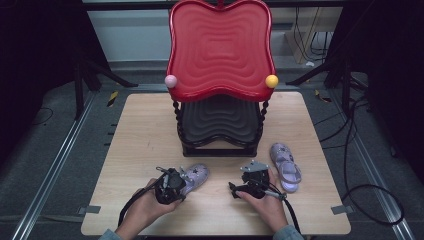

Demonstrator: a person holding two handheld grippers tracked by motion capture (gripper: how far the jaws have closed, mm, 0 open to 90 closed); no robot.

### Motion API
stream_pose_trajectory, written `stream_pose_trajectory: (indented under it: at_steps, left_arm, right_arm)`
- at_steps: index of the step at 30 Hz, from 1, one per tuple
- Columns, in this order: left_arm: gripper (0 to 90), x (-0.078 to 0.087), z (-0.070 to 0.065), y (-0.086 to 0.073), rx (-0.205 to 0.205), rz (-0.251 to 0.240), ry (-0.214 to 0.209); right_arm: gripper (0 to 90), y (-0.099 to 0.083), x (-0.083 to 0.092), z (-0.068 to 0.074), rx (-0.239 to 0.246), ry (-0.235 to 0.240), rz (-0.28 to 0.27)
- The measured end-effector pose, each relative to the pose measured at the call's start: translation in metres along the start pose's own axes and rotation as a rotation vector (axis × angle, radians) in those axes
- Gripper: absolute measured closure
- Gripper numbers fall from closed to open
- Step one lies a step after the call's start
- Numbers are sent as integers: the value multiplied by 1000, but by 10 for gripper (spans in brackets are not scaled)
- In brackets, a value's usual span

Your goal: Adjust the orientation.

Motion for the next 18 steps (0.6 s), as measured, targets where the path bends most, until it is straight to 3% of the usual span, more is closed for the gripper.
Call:
stream_pose_trajectory:
  at_steps: [10,18]
  left_arm:
    - [859,3,5,1,16,-6,-32]
    - [864,22,17,5,93,-82,-151]
  right_arm:
    - [41,0,0,0,0,0,0]
    - [42,0,0,0,0,0,0]
Point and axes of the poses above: each handheld gripper's, and its own axes: x roughly backward along the jaws, y roughly out of its top, z roughly to its left, the point moved 8 cm from there along -x, roughly forward along the jaws, and after that the axes turned 14 degrees about x, right-handed, at the moved point
